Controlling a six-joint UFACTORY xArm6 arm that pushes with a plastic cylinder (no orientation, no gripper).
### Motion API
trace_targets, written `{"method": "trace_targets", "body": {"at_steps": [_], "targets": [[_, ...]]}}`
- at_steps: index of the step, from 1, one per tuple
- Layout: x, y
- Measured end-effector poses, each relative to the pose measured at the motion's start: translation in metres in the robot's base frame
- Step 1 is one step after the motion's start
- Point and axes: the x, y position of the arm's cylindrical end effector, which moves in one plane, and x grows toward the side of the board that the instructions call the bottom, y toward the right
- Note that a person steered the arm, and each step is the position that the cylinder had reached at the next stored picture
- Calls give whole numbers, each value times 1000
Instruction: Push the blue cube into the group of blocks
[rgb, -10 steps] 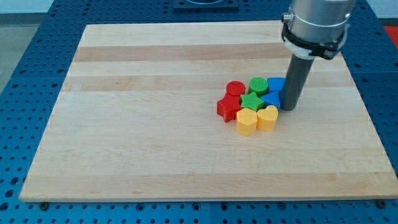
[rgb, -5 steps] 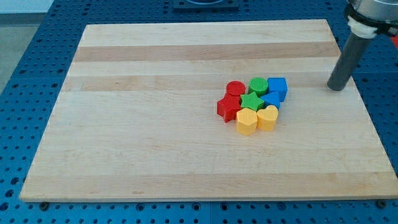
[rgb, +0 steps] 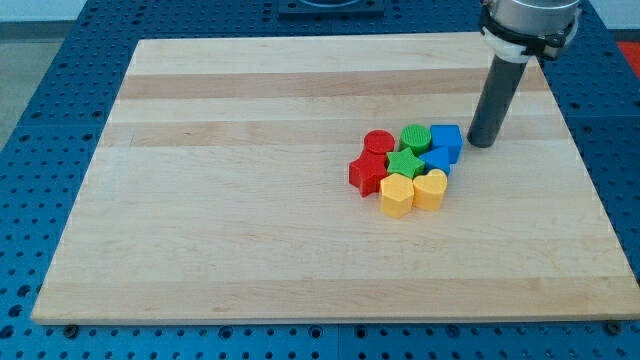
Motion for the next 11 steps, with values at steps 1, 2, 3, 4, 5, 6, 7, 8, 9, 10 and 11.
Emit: {"method": "trace_targets", "body": {"at_steps": [1, 2, 3, 4, 5, 6, 7, 8, 9, 10, 11], "targets": [[3, -3], [5, -3], [13, -14], [13, -15], [13, -22], [13, -21], [12, -2], [-7, 10], [-25, 10], [-21, -7], [-6, -18]]}}
